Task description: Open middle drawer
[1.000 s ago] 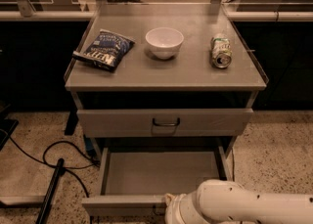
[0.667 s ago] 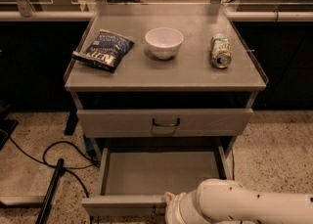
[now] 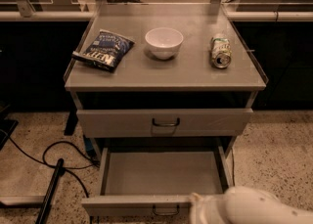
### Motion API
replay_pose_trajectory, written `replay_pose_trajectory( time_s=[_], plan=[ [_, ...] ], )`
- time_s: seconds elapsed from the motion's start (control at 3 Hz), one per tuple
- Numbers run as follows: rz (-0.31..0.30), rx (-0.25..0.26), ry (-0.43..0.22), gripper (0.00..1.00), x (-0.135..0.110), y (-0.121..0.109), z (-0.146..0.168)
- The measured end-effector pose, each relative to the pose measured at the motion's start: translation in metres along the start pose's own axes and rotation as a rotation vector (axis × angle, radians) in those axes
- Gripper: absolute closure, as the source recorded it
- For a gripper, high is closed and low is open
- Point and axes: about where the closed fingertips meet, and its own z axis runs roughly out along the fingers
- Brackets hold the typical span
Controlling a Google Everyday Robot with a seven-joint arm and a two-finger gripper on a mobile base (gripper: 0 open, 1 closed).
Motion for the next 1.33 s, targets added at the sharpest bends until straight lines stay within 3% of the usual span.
replay_pose_trajectory(
  time_s=[0.33, 0.67, 1.0, 1.33],
  plan=[
    [0.283, 0.227, 0.051, 0.0, 0.097, -0.029, -0.101],
    [0.582, 0.465, 0.082, 0.0, 0.199, -0.016, -0.217],
    [0.877, 0.659, 0.085, 0.0, 0.294, 0.024, -0.306],
    [0.97, 0.709, 0.083, 0.0, 0.328, 0.042, -0.327]
  ],
)
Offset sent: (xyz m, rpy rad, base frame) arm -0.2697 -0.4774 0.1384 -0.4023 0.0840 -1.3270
